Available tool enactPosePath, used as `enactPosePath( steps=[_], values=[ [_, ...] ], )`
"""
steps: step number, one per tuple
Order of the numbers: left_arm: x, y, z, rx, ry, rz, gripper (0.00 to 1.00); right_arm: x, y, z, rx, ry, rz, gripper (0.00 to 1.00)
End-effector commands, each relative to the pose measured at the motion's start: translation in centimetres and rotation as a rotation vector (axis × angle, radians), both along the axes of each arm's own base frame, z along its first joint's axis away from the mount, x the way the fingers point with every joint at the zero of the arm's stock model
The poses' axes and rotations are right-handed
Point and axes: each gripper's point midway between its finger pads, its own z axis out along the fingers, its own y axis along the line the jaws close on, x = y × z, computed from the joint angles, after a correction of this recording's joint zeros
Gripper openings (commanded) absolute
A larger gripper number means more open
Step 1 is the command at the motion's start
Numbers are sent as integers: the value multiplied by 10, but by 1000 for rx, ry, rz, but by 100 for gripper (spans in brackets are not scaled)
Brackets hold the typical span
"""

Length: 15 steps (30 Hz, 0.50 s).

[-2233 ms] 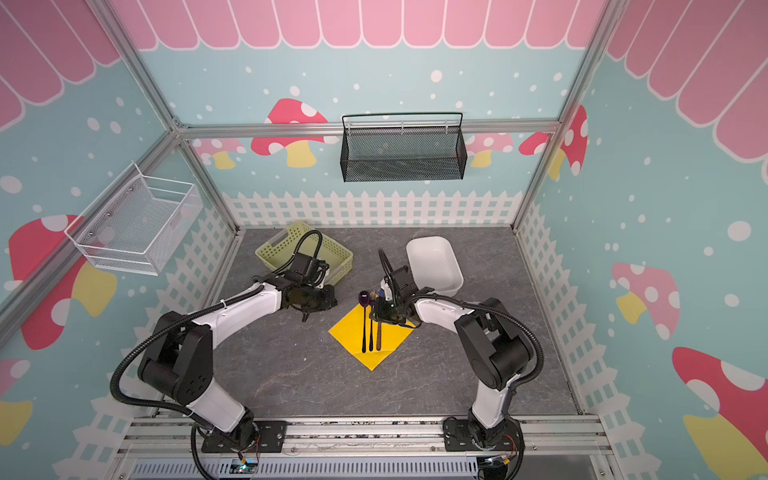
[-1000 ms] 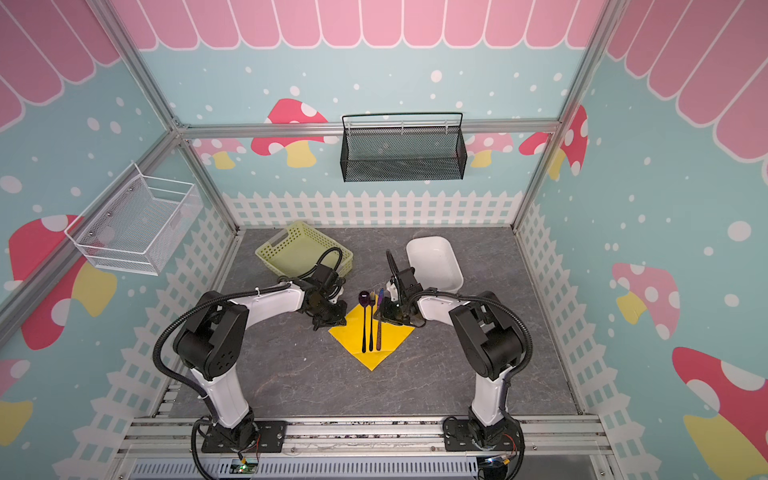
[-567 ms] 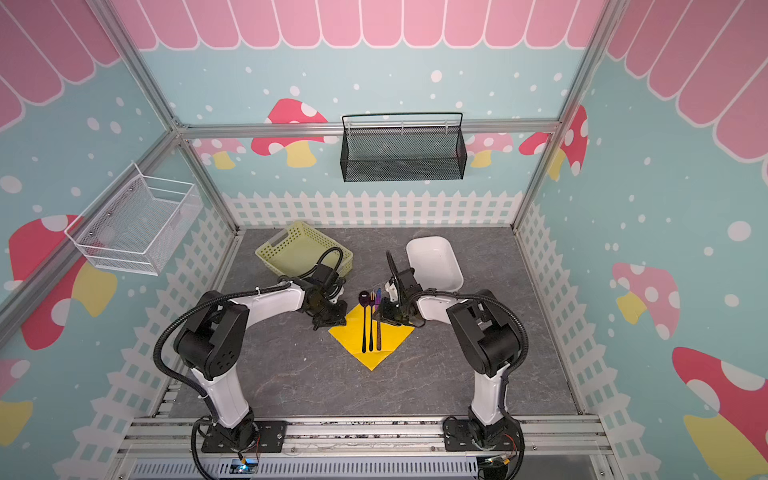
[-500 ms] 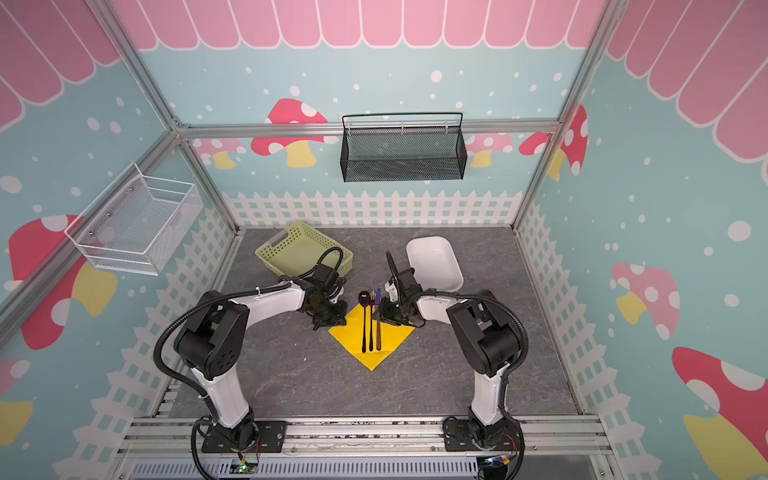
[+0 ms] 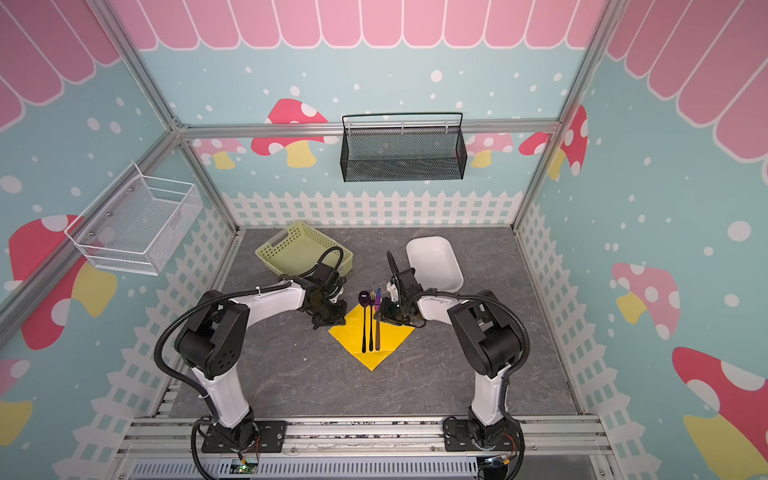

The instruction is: Place the utensils on the paper napkin and roll it up

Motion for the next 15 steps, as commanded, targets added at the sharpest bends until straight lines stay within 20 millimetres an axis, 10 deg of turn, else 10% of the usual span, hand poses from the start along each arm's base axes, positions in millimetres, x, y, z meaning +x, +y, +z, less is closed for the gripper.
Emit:
enactPosePath(
  steps=[1,15],
  values=[
    [2,5,-3,40,-3,-13,0,0,-7,10,-30,-22,3,31],
    [16,-5,47,-37,-108,-7,6,-34,-2,86,-2,-384,342,33]
  ],
)
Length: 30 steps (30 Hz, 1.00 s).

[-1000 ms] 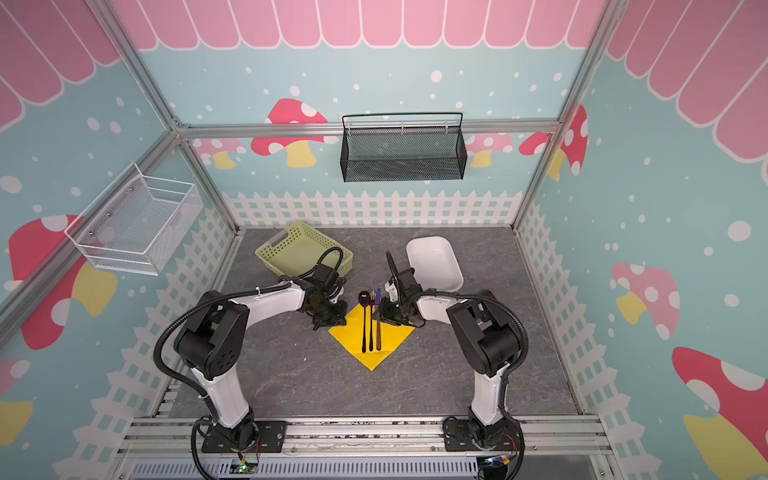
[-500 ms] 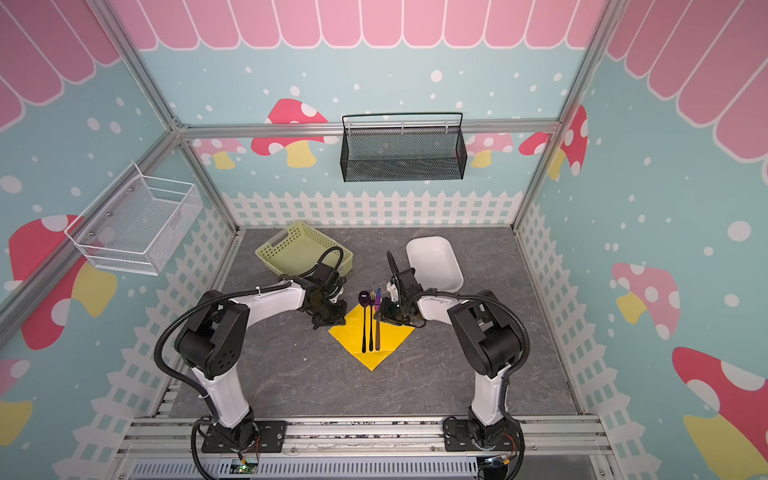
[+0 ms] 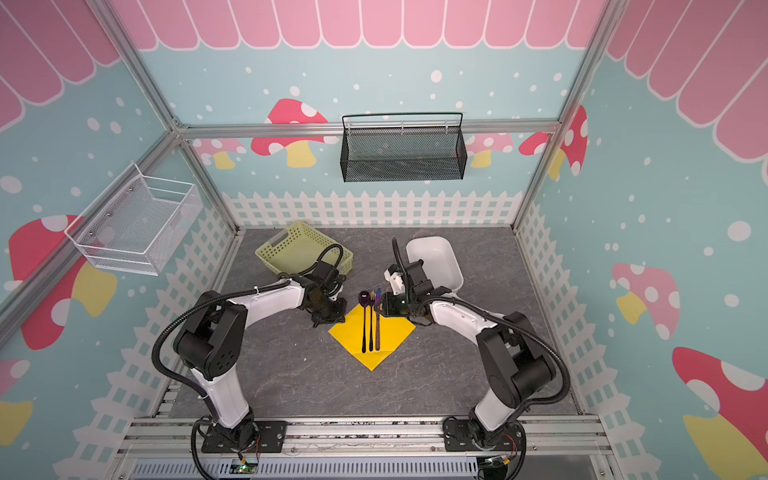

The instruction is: Place the utensils on the paper napkin and roll it up

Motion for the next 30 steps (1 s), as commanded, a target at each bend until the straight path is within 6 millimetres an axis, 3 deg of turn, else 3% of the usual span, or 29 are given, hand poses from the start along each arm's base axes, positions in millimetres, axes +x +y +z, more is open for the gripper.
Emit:
enactPosePath(
  steps=[1,6,8,10,15,17,20,23,30],
  values=[
    [11,-5,38,-41,-90,-5,7,-23,-1,3,-66,-120,168,33],
    [13,-4,64,-63,-152,3,13,-45,4,16,-103,-309,334,42],
    [14,0,75,-58,-192,9,16,-54,5,14,-153,-403,397,52],
    [15,6,87,-45,-241,17,19,-63,6,10,-212,-472,459,61],
    [19,28,119,3,-377,46,23,-88,11,-7,-305,-577,632,65],
    [20,36,128,-3,-412,61,29,-104,14,-20,-363,-632,732,68],
    [19,43,133,-9,-433,75,32,-124,19,-41,-445,-692,870,69],
    [21,58,134,-15,-434,121,33,-132,23,-49,-470,-734,916,69],
    [14,58,131,-48,-432,130,36,-120,20,-61,-608,-831,877,75]
  ],
)
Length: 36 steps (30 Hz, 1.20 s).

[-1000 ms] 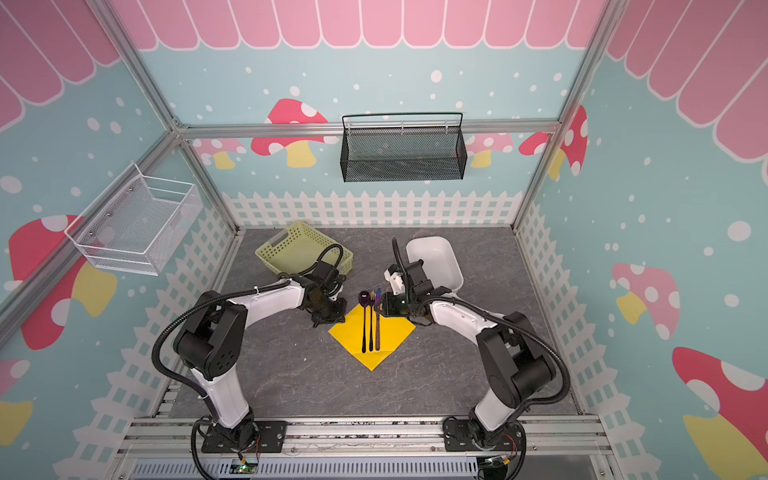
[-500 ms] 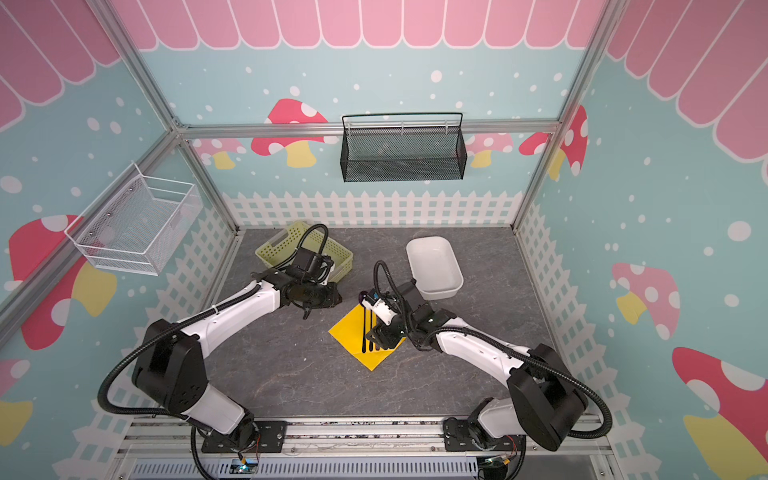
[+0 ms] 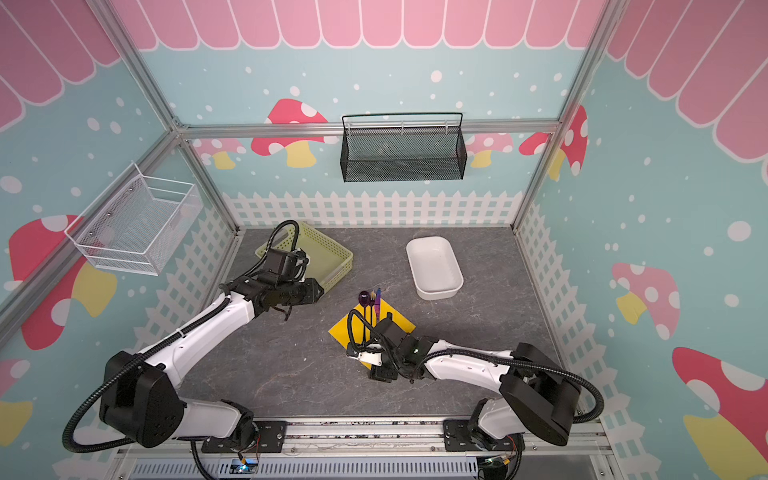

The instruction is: Place the utensils on the paper napkin and roll it up

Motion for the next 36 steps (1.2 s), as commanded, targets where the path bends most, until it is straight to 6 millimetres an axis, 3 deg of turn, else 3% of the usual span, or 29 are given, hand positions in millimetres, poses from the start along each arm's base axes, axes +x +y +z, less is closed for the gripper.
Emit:
enactPosePath(
  steps=[1,13,24,30,36],
  values=[
    [-3,-2,7,-28,-22,-1,36,14,0,-3,-44,-139,11,76],
    [-23,-4,-10,-85,45,8,39,-1,1,-22,-88,-131,119,77],
    [-37,-4,-26,-103,85,19,40,-16,4,-23,-68,-64,174,76],
    [-39,-7,-27,-114,93,20,40,5,-7,-27,-127,-162,94,76],
    [-50,-14,-36,-123,123,6,40,22,1,-4,-72,-275,64,77]
  ],
)
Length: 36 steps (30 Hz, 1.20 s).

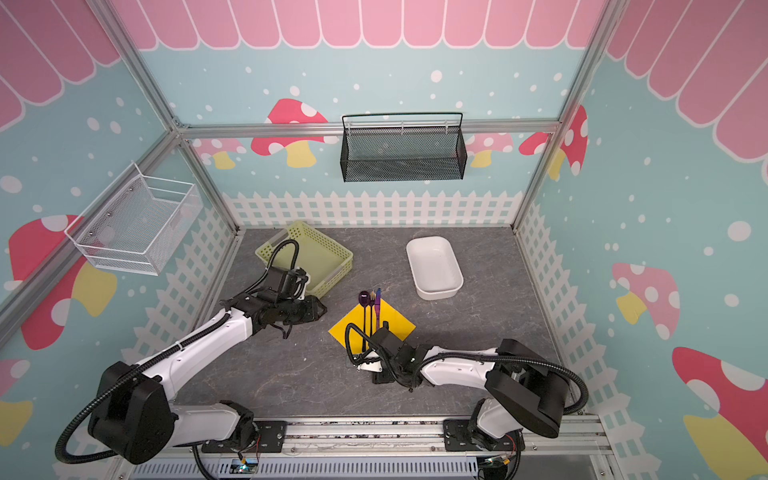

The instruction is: Place the utensils on the paper napkin and roll it up

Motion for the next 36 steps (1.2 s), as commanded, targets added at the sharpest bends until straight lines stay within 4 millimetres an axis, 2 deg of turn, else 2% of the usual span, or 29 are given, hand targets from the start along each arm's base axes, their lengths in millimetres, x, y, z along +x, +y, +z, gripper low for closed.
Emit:
enactPosePath(
  steps=[1,4,14,23,29,36],
  values=[
    [-8,-3,-2,-29,13,9,40,12,7,18,35,-96,5,77],
    [-21,-14,-6,-38,26,-21,40,17,9,23,37,-117,0,77],
    [-39,-36,-19,-61,77,-78,37,28,10,43,71,-173,-32,77],
    [-57,-65,-32,-90,107,-132,34,49,2,53,91,-205,-105,77],
    [-69,-92,-42,-131,140,-190,27,65,-5,51,122,-215,-154,77],
    [-72,-108,-49,-155,183,-247,19,75,-11,39,157,-190,-200,76]
  ],
)
